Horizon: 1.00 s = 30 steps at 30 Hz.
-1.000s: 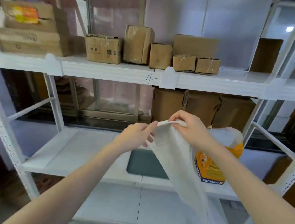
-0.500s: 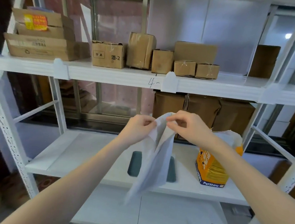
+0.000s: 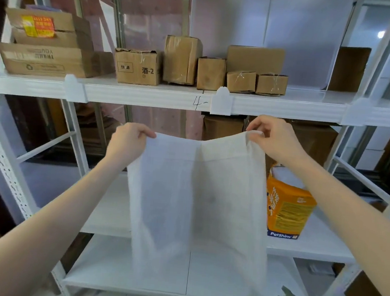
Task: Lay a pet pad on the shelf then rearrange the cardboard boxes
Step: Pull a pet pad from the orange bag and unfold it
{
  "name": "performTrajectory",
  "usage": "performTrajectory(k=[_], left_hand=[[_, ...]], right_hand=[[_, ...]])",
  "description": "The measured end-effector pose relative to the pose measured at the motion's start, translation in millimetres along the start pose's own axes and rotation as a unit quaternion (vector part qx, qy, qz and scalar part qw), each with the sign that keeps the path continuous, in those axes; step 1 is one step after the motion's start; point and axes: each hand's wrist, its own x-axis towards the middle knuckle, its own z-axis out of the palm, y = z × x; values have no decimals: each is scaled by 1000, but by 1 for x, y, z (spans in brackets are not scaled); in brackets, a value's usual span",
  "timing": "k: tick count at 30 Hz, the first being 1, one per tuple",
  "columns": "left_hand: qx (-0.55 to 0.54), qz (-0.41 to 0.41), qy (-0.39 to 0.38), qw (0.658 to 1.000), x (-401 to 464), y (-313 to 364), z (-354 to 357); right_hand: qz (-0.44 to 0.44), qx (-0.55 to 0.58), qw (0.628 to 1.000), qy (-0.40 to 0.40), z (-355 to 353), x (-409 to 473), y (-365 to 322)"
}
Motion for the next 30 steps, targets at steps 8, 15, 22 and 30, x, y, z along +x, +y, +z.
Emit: performTrajectory(k=[8,15,22,30], left_hand=[[25,77,-68,994,-9,9,7],[-79,127,-234,961,-47,89,33],[-93,97,-299,945,-57,106,53],[-72,134,-212,965,-39,75,43]], right_hand=[[10,35,999,30,4,6,-15],[9,29,1000,0,33,2,-33],[21,9,1000,4,44,-1,-37],[15,28,999,-9,30,-3,-30]])
